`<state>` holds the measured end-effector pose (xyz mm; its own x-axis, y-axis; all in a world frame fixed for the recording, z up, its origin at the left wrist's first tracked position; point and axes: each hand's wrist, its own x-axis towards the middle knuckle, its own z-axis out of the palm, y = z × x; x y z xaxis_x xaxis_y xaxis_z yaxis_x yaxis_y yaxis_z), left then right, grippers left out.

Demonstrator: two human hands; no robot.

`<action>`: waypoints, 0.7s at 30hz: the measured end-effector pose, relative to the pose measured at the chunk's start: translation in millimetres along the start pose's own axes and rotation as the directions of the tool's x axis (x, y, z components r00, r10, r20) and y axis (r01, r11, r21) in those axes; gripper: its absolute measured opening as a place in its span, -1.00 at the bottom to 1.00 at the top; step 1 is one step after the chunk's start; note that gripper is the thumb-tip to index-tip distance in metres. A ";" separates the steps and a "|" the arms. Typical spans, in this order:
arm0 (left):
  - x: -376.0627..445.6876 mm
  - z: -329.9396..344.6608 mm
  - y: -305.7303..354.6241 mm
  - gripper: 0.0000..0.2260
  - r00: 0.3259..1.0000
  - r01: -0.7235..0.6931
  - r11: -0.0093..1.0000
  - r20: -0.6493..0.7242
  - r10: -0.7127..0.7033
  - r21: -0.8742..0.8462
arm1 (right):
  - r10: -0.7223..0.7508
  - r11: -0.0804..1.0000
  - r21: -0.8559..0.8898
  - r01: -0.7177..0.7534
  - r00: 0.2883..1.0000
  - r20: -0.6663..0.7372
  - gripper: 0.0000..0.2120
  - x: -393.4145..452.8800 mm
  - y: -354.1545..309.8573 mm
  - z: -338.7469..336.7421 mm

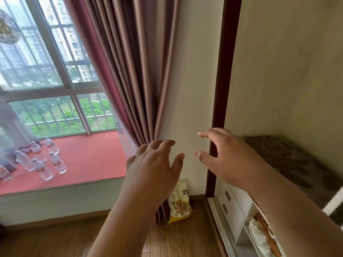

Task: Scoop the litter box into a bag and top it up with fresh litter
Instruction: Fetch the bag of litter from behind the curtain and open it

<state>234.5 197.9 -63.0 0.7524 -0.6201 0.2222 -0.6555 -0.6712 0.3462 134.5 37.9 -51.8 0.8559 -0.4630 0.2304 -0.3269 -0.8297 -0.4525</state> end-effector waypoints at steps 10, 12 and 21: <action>83.0 20.1 -72.3 -0.53 0.997 -0.012 1.000 0.076 0.011 0.010 | 0.113 0.993 -0.030 -0.112 0.993 0.031 -0.46 75.9 -3.1 51.7; 97.2 27.3 -82.2 -0.53 0.996 0.003 1.000 0.089 -0.005 0.019 | 0.127 0.992 -0.025 -0.126 0.991 0.041 -0.46 90.8 0.7 59.6; 172.9 62.4 -95.3 -0.53 0.993 0.078 0.996 0.090 -0.082 0.047 | 0.108 0.994 0.008 -0.109 0.991 0.084 -0.49 176.3 43.9 85.2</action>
<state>422.9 129.3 -114.4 0.7944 -0.5972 0.1106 -0.5975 -0.7357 0.3189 305.1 -53.5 -104.5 0.8465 -0.5216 0.1068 -0.4148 -0.7717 -0.4821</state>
